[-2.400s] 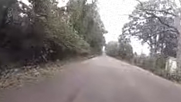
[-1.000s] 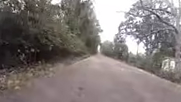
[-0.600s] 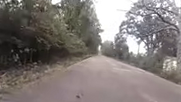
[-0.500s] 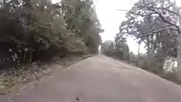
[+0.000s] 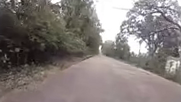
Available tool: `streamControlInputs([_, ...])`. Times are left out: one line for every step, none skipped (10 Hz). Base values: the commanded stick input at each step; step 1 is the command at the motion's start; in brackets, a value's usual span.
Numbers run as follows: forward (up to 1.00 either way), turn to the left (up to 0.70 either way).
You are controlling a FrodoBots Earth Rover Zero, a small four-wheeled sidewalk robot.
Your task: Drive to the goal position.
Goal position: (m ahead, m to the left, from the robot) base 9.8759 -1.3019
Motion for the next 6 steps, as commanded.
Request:
streamControlInputs([0.7,0.0])
streamControlInputs([0.7,0.0])
streamControlInputs([0.7,-0.01])
streamControlInputs([0.7,-0.28])
streamControlInputs([0.7,-0.15])
streamControlInputs([0.7,-0.01])
